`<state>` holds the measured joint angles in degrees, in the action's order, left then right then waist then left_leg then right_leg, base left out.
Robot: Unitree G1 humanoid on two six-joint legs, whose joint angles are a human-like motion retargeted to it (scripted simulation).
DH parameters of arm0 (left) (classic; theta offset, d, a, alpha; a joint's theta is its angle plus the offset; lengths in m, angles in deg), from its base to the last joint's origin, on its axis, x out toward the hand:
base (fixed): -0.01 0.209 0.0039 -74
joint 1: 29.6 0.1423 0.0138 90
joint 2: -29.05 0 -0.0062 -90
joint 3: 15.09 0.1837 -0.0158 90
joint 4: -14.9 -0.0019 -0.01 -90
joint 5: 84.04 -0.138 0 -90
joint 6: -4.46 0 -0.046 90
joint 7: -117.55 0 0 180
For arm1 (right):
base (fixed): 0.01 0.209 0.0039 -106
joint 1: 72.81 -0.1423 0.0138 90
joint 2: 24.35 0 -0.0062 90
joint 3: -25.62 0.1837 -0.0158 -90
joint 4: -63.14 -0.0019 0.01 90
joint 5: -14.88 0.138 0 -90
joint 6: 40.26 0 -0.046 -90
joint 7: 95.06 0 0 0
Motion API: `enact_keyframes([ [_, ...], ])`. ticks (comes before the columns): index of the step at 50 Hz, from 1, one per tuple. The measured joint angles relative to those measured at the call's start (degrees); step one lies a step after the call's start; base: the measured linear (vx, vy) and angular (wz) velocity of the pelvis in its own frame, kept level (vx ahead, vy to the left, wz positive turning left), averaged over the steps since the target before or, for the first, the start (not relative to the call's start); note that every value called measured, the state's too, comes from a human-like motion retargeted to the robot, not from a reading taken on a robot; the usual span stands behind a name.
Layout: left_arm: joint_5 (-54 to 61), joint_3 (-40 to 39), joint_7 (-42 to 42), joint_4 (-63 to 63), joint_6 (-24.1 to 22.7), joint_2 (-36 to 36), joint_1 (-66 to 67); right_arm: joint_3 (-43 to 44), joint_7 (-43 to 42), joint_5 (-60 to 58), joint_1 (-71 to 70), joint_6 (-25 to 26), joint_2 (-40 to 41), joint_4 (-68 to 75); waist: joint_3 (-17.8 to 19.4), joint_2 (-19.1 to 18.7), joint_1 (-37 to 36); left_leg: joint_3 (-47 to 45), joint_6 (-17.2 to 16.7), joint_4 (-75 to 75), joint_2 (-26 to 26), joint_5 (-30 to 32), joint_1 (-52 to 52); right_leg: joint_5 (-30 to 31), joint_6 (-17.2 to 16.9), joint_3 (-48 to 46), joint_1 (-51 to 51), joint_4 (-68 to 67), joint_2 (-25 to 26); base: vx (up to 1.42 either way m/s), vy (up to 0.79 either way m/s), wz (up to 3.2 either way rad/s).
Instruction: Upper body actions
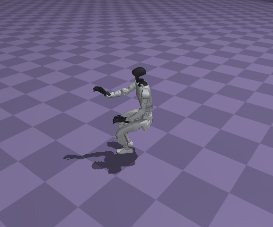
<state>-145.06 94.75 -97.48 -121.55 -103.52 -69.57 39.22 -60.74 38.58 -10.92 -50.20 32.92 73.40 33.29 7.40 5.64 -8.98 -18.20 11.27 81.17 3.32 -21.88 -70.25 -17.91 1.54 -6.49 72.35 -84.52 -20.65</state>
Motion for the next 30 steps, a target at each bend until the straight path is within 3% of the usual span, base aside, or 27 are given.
enact_keyframes([
  [18, 1.93, -2.96, 0.05, 1.40, 0.84, 1.33, 5.02, -1.69, 14.42, 7.21, 19.02, -1.00, -2.41, -28.02, -3.32, -1.09, 3.53, 0.05, -0.28, 0.91, -2.48, -0.78, 0.45, 0.87, 0.39, -0.21, -0.32, 0.55, 2.29, 0.00, 0.00, 0.00],
  [30, 2.43, -4.50, -0.33, 1.51, 1.02, 1.41, 7.30, -2.73, 22.03, 10.83, 37.28, -5.24, -6.25, -37.17, -5.00, -2.13, 5.25, 0.08, -0.38, 1.33, -3.57, -0.90, 0.41, 1.28, 0.59, -0.23, -0.20, 0.82, 3.38, 0.00, 0.00, 0.00],
])
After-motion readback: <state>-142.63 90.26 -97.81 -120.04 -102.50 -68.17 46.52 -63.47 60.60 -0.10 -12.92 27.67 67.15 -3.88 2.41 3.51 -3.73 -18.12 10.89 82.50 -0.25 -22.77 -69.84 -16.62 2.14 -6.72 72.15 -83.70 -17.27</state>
